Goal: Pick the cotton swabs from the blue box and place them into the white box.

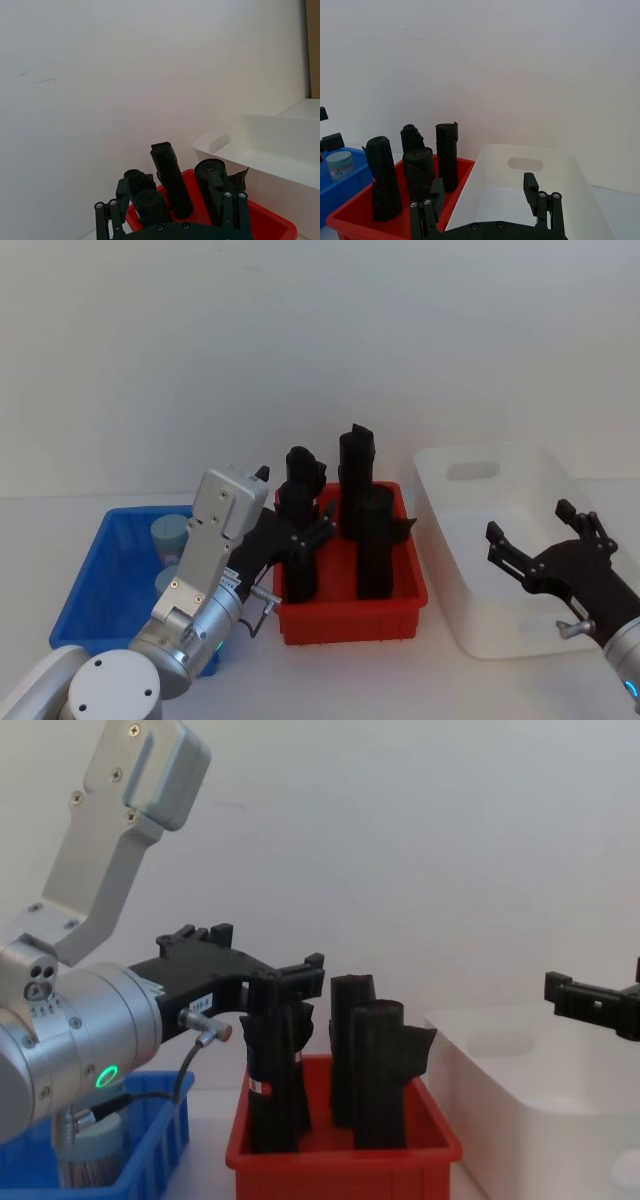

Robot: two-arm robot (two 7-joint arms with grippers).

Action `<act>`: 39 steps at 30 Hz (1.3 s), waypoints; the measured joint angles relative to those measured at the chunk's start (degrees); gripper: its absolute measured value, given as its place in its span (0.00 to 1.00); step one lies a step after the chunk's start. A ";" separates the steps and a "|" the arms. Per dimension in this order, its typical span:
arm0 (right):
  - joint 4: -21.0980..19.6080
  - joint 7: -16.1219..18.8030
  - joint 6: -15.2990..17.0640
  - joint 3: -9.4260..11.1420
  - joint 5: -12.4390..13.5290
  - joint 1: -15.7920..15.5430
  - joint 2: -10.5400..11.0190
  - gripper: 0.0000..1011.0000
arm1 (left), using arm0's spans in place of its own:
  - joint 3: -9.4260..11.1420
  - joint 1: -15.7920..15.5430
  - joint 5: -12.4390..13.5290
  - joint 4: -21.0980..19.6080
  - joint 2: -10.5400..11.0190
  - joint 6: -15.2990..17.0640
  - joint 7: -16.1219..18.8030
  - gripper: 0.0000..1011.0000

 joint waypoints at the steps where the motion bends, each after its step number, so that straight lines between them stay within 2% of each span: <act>1: 0.00 0.00 0.00 0.00 0.00 0.00 0.00 0.99 | 0.00 0.00 0.00 0.00 0.00 0.00 0.00 0.99; 39: 0.00 0.00 0.00 0.00 0.00 0.00 0.00 0.99 | 0.00 0.00 0.00 0.00 0.00 0.00 0.00 0.99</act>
